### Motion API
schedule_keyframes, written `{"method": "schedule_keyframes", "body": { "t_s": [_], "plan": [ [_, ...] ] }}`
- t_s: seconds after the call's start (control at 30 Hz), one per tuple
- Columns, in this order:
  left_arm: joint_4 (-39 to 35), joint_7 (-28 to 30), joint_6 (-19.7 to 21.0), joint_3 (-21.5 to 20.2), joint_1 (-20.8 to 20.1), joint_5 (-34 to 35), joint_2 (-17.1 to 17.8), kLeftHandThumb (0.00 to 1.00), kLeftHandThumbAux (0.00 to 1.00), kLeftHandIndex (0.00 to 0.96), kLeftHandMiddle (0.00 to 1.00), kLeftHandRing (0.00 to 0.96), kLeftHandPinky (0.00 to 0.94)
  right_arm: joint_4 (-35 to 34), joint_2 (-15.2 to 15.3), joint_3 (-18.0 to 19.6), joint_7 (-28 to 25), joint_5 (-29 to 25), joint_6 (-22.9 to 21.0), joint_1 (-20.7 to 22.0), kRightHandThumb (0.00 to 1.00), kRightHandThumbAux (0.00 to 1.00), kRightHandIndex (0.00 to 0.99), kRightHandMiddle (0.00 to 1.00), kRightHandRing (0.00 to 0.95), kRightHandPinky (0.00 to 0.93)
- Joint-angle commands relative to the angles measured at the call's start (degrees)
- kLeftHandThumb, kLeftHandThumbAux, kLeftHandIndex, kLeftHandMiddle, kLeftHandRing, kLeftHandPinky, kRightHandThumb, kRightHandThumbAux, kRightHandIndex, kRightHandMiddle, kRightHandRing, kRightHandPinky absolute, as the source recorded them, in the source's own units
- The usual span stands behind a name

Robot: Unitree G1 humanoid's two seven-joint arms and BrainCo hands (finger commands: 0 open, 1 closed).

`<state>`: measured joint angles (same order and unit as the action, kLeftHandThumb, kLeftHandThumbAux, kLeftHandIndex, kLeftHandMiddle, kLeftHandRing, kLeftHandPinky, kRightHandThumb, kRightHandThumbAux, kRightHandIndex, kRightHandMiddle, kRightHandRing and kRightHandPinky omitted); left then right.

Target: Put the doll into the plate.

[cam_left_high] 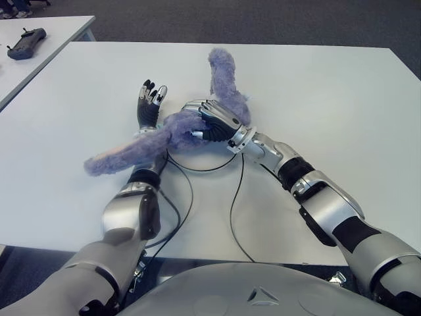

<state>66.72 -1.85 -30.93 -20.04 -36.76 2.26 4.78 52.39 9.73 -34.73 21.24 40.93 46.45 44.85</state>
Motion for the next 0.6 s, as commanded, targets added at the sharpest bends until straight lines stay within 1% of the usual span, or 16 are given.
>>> {"method": "schedule_keyframes", "body": {
  "t_s": [0.03, 0.07, 0.1, 0.2, 0.23, 0.33, 0.43, 0.6],
  "plan": [
    [9.18, 0.31, 4.66, -0.92, 12.98, 1.77, -5.89, 0.0, 0.533, 0.065, 0.084, 0.077, 0.089, 6.86, 2.1, -5.27, -5.05, 5.58, -4.88, -5.08, 0.213, 0.511, 0.13, 0.356, 0.433, 0.462],
    [9.19, 0.45, 4.79, -1.12, 12.93, 1.98, -5.94, 0.0, 0.534, 0.064, 0.082, 0.074, 0.088, 6.83, 2.27, -5.65, -6.31, 5.67, -4.97, -4.85, 0.2, 0.5, 0.108, 0.301, 0.368, 0.4],
    [9.19, 0.53, 4.88, -1.26, 12.88, 2.13, -5.98, 0.0, 0.533, 0.063, 0.081, 0.071, 0.087, 6.84, 2.39, -5.94, -7.18, 5.73, -5.02, -4.67, 0.174, 0.483, 0.064, 0.191, 0.231, 0.264],
    [9.19, 0.38, 4.86, -1.48, 12.78, 2.31, -6.16, 0.0, 0.53, 0.064, 0.08, 0.07, 0.085, 6.96, 3.0, -6.96, -10.43, 5.71, -5.13, -4.7, 0.143, 0.466, 0.019, 0.09, 0.107, 0.133],
    [9.19, 0.28, 4.81, -1.51, 12.75, 2.32, -6.22, 0.0, 0.523, 0.065, 0.079, 0.069, 0.085, 7.03, 3.21, -7.29, -11.4, 5.72, -5.19, -4.8, 0.112, 0.441, 0.004, 0.022, 0.028, 0.044],
    [9.18, -0.14, 4.73, -1.5, 12.66, 2.21, -6.32, 0.0, 0.517, 0.067, 0.079, 0.069, 0.086, 7.24, 3.63, -8.22, -14.05, 5.82, -5.68, -4.63, 0.096, 0.413, 0.0, 0.0, 0.0, 0.001],
    [9.19, -0.57, 5.06, -1.44, 12.54, 2.02, -6.32, 0.0, 0.512, 0.073, 0.087, 0.071, 0.072, 7.26, 3.78, -9.0, -16.1, 5.9, -6.43, -4.1, 0.075, 0.356, 0.0, 0.0, 0.0, 0.0],
    [9.25, -0.97, 4.89, -1.43, 12.44, 1.73, -6.25, 0.0, 0.512, 0.072, 0.09, 0.073, 0.082, 6.95, 4.08, -10.0, -17.39, 6.48, -7.71, -3.78, 0.07, 0.318, 0.0, 0.0, 0.0, 0.0]
  ]
}}
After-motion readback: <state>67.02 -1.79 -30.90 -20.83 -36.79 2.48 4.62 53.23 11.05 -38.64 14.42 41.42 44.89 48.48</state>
